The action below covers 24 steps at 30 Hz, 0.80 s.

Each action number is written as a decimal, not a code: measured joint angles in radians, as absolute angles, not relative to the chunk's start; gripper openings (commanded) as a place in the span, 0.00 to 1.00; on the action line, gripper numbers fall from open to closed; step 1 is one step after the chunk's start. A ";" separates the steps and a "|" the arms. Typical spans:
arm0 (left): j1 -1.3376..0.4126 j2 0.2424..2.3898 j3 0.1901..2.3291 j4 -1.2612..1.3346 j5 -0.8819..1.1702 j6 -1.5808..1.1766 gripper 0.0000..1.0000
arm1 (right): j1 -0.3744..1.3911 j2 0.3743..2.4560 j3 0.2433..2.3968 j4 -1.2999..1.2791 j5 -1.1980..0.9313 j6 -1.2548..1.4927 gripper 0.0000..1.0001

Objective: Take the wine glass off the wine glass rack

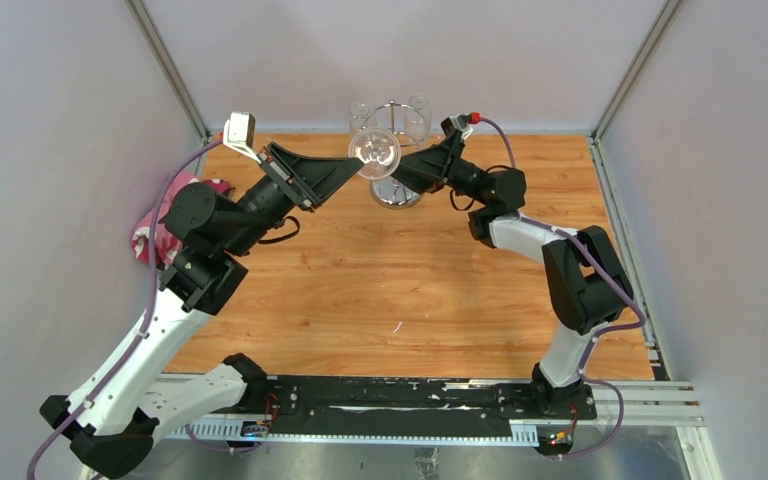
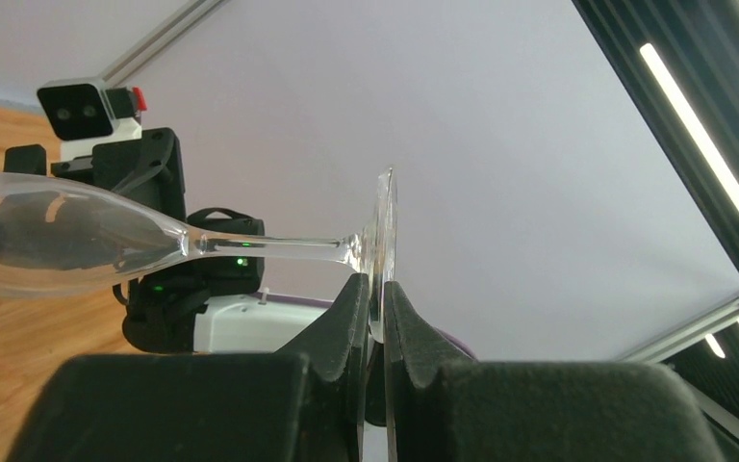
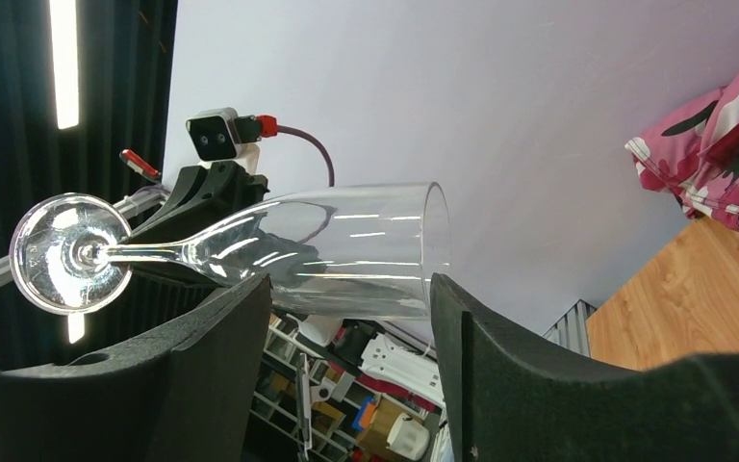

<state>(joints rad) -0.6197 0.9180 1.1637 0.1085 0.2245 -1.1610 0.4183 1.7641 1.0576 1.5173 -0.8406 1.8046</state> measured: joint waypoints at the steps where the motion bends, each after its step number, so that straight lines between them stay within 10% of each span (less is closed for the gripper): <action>1: -0.620 0.918 1.164 0.111 0.224 -1.161 0.00 | 0.421 1.764 1.058 1.517 -0.840 1.806 0.65; 24: -0.620 0.908 1.164 0.133 0.216 -1.163 0.00 | 0.439 1.778 1.098 1.510 -0.803 1.814 0.64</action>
<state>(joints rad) -0.6197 0.9077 1.1637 0.1329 0.2165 -1.1629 0.4389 1.7779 1.0981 1.5105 -0.8032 1.8145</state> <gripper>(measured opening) 0.110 0.648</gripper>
